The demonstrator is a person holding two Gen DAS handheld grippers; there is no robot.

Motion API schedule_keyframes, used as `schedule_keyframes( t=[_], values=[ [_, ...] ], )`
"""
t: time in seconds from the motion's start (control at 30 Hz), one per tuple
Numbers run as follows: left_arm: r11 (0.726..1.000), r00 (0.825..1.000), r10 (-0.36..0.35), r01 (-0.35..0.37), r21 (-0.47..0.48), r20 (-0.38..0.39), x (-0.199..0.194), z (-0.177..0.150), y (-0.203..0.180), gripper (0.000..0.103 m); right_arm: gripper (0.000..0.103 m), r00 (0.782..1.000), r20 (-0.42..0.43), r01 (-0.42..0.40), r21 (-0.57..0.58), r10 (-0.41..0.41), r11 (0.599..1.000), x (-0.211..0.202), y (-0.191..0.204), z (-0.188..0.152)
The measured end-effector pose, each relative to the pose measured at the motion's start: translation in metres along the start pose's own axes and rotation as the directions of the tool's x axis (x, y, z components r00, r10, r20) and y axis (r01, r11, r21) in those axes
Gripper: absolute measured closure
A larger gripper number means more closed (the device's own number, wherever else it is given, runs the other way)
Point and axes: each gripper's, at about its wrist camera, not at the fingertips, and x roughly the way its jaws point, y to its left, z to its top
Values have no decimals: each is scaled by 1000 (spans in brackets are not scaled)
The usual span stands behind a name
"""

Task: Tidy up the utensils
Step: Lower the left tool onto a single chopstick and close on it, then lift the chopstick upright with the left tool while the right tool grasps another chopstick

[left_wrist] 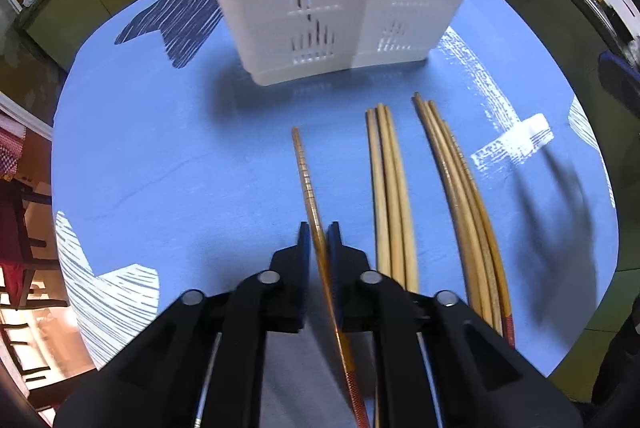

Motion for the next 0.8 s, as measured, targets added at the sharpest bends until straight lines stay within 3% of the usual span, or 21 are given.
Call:
schedule_keyframes(
  t=[0.13,0.23,0.3,0.53,0.63,0.8],
  values=[
    [1000,1000,-18,18,-19,21,-3,0,5,97,53,998,-70,1,-46,-4,999,13,14,-4],
    [999,997,-15,18,-32,78,-14,1,12,97,53,989,-151,-20,-58,11,998,29,21,-6],
    [1000,992,-9,12,-28,125,-25,1,12,97,60,976,-216,-36,-61,22,998,41,25,-10],
    [999,974,-3,13,-39,227,-58,-9,28,97,88,898,-430,-116,-21,96,993,81,41,-20],
    [999,965,-1,11,-39,261,-71,-24,34,97,88,870,-484,-120,-19,95,993,93,49,-20],
    [999,956,-7,16,-28,293,-81,-33,30,97,89,844,-528,-122,-21,92,992,105,60,-19]
  ],
)
